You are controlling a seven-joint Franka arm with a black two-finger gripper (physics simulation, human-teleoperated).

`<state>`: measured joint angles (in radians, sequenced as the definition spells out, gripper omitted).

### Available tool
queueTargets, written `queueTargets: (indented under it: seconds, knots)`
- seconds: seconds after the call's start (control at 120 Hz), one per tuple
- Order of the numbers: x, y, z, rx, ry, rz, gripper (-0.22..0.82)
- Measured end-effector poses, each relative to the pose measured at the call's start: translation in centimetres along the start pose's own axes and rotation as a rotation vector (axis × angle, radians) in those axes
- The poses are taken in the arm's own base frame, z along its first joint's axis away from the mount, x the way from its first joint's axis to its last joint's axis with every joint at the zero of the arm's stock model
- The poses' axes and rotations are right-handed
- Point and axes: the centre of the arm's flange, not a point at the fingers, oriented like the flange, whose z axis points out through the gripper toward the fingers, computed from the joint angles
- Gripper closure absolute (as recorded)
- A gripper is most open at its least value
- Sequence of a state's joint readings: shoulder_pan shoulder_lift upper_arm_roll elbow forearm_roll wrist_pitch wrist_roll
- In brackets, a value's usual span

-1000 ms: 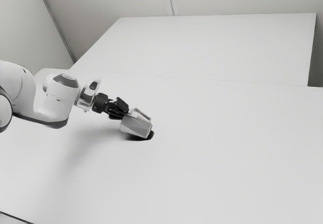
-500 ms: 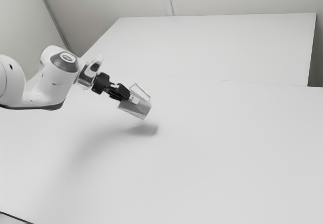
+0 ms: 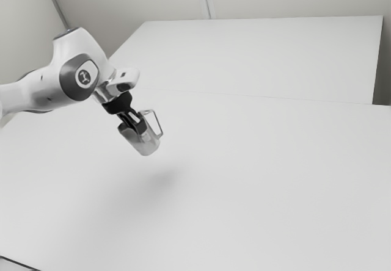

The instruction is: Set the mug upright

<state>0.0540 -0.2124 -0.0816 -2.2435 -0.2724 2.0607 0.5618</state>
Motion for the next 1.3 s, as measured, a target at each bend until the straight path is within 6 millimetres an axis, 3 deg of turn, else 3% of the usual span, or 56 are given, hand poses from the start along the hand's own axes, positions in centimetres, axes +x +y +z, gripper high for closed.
queueTargets:
  seconds: [0.133,0.267,0.592,1.3]
  knots:
    - [-1.1,2.4,1.1,0.083,-0.048,-0.018,0.78]
    - [-2.5,3.3,3.2,0.153,-0.089,-0.062,0.78]
    - [-4.5,2.3,6.9,0.312,-0.076,-0.157,0.78]
    - [-3.2,0.6,12.1,0.356,-0.021,-0.318,0.78]
